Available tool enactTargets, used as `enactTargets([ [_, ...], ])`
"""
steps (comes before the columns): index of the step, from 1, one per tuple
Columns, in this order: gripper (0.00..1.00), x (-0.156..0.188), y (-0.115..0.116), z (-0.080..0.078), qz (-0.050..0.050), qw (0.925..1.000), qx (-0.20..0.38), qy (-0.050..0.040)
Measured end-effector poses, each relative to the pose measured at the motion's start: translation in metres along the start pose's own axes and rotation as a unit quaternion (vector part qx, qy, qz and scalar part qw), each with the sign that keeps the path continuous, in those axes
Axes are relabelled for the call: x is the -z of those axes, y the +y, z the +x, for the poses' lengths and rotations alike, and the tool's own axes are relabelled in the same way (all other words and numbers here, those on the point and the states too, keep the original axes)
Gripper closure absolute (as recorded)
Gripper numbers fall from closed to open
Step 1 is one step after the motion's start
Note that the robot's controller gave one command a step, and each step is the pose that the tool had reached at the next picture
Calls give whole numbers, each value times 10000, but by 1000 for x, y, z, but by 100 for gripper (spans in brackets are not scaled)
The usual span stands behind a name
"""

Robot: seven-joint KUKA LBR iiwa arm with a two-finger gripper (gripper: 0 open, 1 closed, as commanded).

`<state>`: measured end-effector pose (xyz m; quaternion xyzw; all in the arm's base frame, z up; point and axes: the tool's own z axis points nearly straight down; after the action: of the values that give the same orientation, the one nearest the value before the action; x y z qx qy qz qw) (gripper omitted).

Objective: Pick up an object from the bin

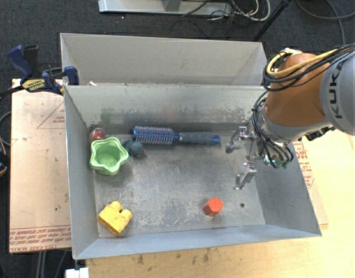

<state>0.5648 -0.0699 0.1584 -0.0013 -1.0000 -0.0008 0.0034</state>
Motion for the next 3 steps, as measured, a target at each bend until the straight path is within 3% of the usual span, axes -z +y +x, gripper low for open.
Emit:
enactTargets([
  [1, 0, 22, 23, -4, 8, 9929, 1187, -54],
  [2, 0, 17, 95, -70, -12, 9932, 1166, -76],
  [3, 0, -61, 101, -86, 10, 9894, 1452, -82],
])
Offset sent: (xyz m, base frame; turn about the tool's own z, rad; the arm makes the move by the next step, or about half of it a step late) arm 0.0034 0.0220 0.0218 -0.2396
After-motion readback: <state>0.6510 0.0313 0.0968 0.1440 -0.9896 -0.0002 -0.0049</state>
